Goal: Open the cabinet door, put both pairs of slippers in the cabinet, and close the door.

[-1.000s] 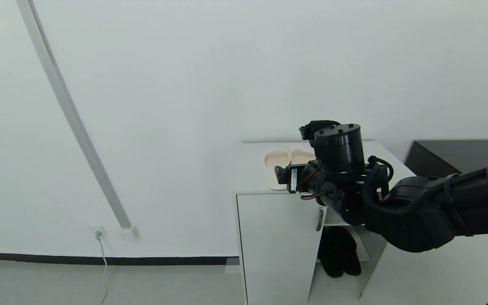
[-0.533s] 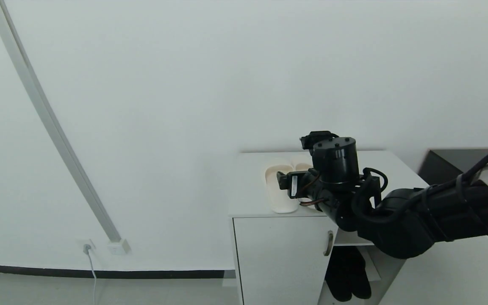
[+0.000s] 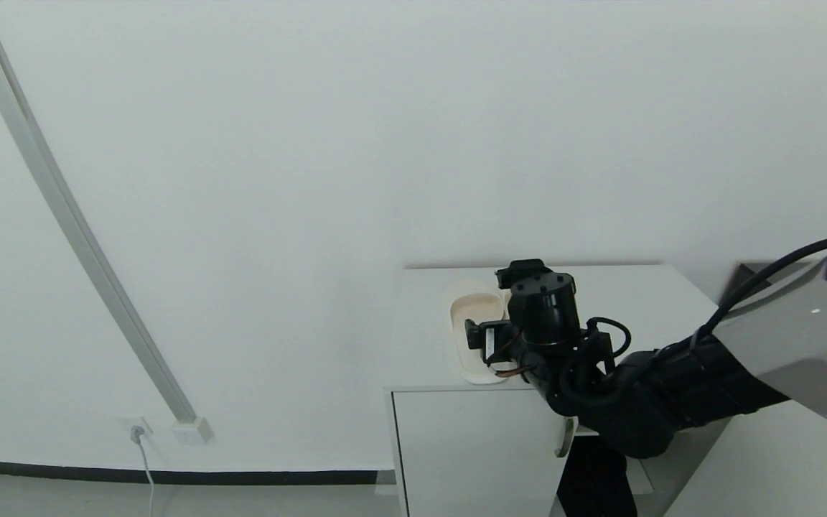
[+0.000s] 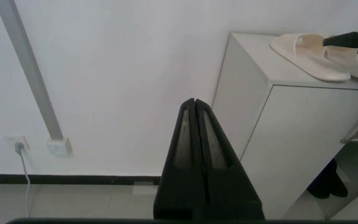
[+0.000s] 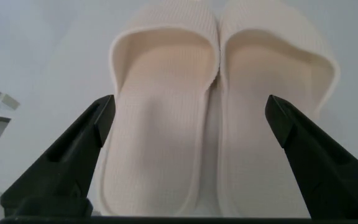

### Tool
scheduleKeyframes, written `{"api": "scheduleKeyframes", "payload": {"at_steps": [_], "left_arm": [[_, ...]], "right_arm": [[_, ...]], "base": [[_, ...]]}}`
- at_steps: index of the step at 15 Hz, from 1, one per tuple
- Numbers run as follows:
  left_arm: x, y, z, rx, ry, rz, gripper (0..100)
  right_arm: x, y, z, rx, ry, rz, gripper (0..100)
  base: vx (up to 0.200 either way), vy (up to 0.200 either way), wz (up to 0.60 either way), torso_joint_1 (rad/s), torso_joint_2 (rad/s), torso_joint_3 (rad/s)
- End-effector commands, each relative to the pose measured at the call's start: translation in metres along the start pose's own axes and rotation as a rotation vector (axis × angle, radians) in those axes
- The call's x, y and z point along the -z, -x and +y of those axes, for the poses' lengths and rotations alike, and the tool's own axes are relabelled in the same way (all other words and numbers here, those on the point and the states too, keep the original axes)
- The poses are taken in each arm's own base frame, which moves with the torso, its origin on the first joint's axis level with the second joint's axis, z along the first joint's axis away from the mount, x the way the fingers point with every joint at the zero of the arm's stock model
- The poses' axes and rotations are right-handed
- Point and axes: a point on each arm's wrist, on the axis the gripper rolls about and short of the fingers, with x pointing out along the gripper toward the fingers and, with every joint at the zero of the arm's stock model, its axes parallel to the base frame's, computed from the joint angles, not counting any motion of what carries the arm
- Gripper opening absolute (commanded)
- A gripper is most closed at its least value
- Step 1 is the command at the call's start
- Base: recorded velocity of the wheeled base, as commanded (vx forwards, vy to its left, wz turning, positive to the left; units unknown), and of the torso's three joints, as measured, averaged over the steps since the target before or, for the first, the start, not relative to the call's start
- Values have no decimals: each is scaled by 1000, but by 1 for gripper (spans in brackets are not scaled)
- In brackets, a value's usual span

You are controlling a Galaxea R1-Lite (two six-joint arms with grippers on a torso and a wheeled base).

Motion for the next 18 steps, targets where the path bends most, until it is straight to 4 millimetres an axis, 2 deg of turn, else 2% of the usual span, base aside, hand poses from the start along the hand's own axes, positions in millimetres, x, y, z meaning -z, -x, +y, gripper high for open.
{"api": "scheduleKeyframes", "payload": {"at_steps": [1, 4, 12, 18], "left_arm": [[0, 0, 0, -1, 0, 0, 0], [0, 0, 0, -1, 0, 0, 0], [0, 0, 0, -3, 3, 0, 0], [0, 0, 0, -3, 5, 1, 0]], "right_arm": [[16, -17, -2, 21, 13, 28, 100], [15, -38, -7, 44, -2, 7, 100], [12, -79, -2, 56, 19, -52, 100], [7, -90, 0, 62, 14, -64, 100]], "base": [[0, 0, 0, 0, 0, 0], [0, 0, 0, 0, 0, 0], [0, 0, 0, 0, 0, 0], [0, 0, 0, 0, 0, 0]]}}
